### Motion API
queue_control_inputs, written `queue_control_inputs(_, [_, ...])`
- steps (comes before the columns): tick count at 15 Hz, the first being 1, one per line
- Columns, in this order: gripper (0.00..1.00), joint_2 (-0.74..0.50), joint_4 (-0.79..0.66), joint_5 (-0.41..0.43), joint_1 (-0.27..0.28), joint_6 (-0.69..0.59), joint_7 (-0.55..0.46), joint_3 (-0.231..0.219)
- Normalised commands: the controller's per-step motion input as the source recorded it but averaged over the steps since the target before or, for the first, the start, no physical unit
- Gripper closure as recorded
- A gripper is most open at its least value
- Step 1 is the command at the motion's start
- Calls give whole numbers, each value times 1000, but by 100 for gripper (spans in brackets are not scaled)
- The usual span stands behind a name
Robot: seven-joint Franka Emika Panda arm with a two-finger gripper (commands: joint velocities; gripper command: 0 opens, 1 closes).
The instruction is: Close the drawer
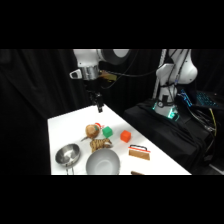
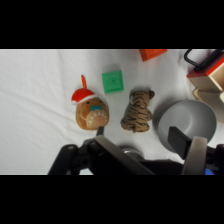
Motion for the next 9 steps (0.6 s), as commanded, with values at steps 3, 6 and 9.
queue_control_inputs(3, [0,-6,19,30,-13,-15,-23,39])
queue_control_inputs(6, [0,-84,-31,-12,57,9,-37,92])
queue_control_inputs(9, [0,-190,-154,-22,106,62,-53,119])
